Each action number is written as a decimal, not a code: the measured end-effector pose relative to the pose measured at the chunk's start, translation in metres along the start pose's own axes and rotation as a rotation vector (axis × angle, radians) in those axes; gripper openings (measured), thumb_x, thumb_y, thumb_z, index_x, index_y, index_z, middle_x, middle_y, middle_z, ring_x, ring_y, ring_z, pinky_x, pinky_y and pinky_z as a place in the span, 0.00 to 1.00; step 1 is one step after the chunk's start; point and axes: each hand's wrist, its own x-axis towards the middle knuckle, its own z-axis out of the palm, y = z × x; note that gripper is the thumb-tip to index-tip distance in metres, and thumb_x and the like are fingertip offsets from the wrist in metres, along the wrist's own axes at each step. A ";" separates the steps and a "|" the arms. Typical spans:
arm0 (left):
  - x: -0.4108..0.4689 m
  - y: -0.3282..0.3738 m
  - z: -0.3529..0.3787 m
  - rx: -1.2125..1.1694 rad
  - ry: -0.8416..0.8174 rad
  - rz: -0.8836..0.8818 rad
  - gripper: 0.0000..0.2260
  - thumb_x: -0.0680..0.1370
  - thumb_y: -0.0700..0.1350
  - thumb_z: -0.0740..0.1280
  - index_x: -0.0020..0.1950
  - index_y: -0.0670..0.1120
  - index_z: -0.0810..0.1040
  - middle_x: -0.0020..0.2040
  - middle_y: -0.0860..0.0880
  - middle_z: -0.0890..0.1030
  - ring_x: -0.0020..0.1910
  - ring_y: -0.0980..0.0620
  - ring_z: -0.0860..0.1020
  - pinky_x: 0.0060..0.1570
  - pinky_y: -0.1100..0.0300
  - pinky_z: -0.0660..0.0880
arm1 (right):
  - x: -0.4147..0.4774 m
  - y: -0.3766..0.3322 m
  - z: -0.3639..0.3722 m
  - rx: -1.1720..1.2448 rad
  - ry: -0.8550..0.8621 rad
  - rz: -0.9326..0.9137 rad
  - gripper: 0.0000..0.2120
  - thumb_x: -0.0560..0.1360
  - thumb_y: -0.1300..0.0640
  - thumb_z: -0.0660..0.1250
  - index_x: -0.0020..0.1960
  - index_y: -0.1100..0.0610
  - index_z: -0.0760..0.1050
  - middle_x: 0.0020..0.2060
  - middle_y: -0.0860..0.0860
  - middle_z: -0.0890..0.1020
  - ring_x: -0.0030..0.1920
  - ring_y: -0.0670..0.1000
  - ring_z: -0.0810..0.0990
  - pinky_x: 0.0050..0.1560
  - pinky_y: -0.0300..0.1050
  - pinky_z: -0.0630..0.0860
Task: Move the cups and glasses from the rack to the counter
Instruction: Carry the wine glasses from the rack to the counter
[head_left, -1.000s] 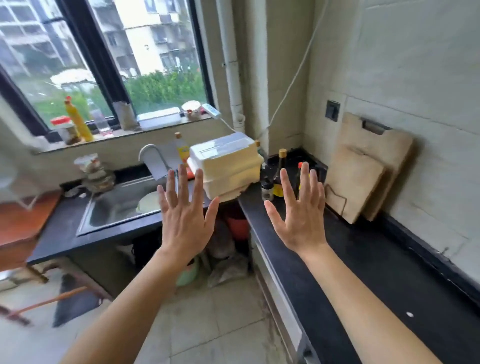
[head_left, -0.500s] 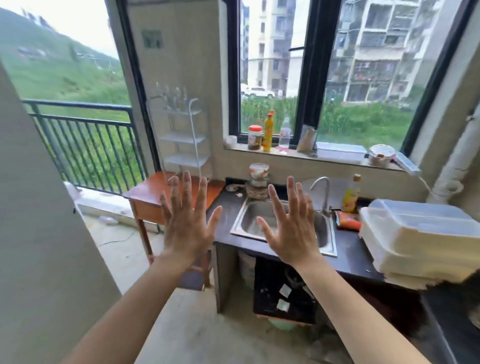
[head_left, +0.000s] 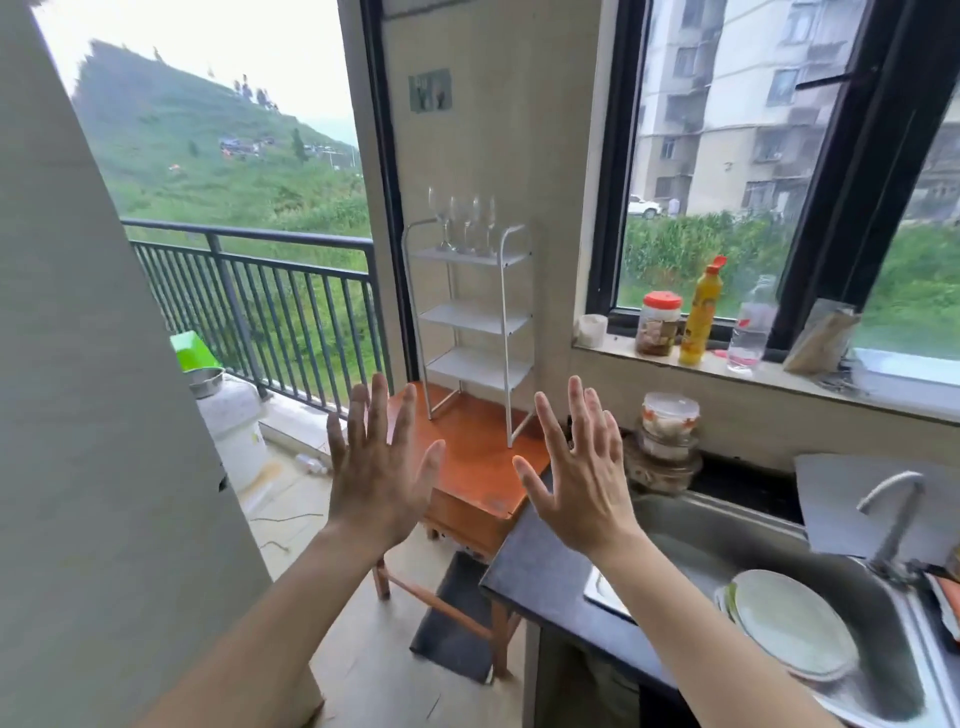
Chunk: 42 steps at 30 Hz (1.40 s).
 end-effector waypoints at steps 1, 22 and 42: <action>0.027 -0.001 0.011 -0.004 -0.009 -0.012 0.35 0.79 0.65 0.42 0.82 0.49 0.49 0.82 0.43 0.44 0.81 0.43 0.42 0.77 0.40 0.42 | 0.023 0.011 0.013 0.002 0.002 0.012 0.37 0.80 0.37 0.57 0.83 0.50 0.50 0.82 0.58 0.44 0.81 0.62 0.47 0.77 0.63 0.50; 0.464 -0.091 0.136 -0.468 0.131 0.025 0.33 0.82 0.60 0.54 0.82 0.49 0.47 0.82 0.45 0.48 0.80 0.47 0.46 0.78 0.48 0.48 | 0.431 0.068 0.146 0.055 0.101 0.170 0.37 0.82 0.37 0.56 0.82 0.48 0.43 0.80 0.58 0.55 0.79 0.59 0.59 0.75 0.57 0.60; 0.719 -0.101 0.224 -1.075 -0.075 -0.030 0.25 0.79 0.62 0.63 0.72 0.56 0.62 0.73 0.42 0.64 0.71 0.44 0.66 0.66 0.51 0.63 | 0.620 0.066 0.204 -0.014 -0.109 0.481 0.34 0.78 0.30 0.57 0.78 0.44 0.55 0.72 0.54 0.67 0.67 0.59 0.75 0.61 0.53 0.71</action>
